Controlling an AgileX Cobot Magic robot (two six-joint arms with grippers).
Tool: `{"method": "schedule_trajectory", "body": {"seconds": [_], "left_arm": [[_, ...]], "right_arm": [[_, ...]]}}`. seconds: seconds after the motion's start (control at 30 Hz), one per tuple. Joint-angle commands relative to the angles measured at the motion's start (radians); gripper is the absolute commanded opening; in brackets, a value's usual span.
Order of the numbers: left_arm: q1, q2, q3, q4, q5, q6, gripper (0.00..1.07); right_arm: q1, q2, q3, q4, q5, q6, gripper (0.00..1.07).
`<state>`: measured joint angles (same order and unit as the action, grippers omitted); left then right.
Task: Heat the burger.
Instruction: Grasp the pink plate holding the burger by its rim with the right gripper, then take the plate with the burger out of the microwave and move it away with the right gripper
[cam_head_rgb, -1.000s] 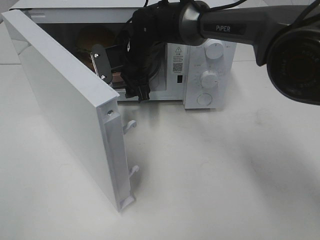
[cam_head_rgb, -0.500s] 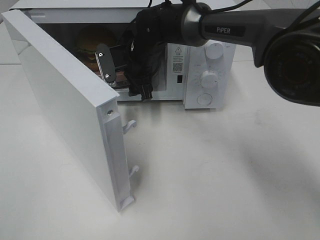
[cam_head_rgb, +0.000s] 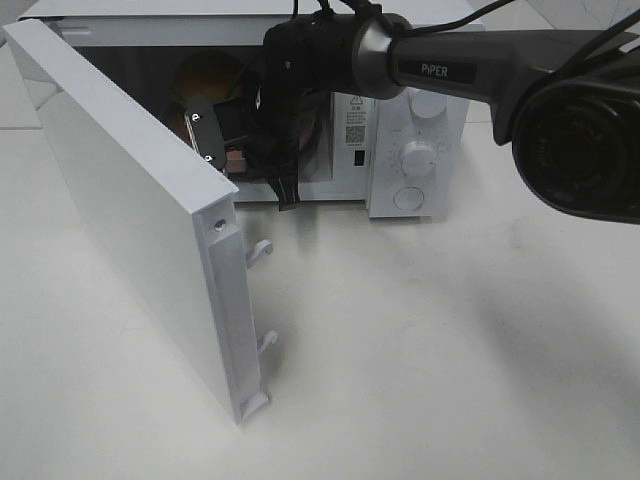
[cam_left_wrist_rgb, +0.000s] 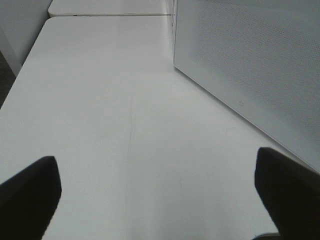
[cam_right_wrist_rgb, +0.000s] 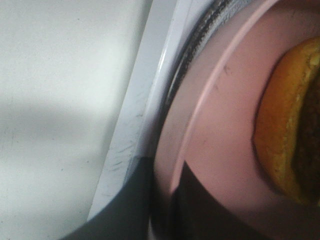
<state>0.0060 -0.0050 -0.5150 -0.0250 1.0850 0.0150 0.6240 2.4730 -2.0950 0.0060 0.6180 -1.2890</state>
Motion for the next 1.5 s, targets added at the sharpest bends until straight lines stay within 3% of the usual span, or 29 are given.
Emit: {"method": "schedule_trajectory", "body": {"seconds": [0.03, 0.67, 1.17, 1.5], "left_arm": [[0.002, -0.016, -0.001, -0.010, -0.012, -0.001, 0.98], [0.002, -0.016, -0.001, -0.010, -0.012, -0.001, 0.98], [0.002, -0.016, -0.001, -0.010, -0.012, -0.001, 0.98], [0.002, -0.016, -0.001, -0.010, -0.012, -0.001, 0.98]], "right_arm": [[-0.007, 0.004, -0.005, -0.019, -0.037, 0.004, 0.00], [0.019, -0.047, -0.003, -0.019, 0.084, -0.010, 0.00], [0.016, -0.227, 0.243, 0.023, -0.040, -0.180, 0.00], [0.005, -0.327, 0.393, 0.157, -0.134, -0.338, 0.00]]}}
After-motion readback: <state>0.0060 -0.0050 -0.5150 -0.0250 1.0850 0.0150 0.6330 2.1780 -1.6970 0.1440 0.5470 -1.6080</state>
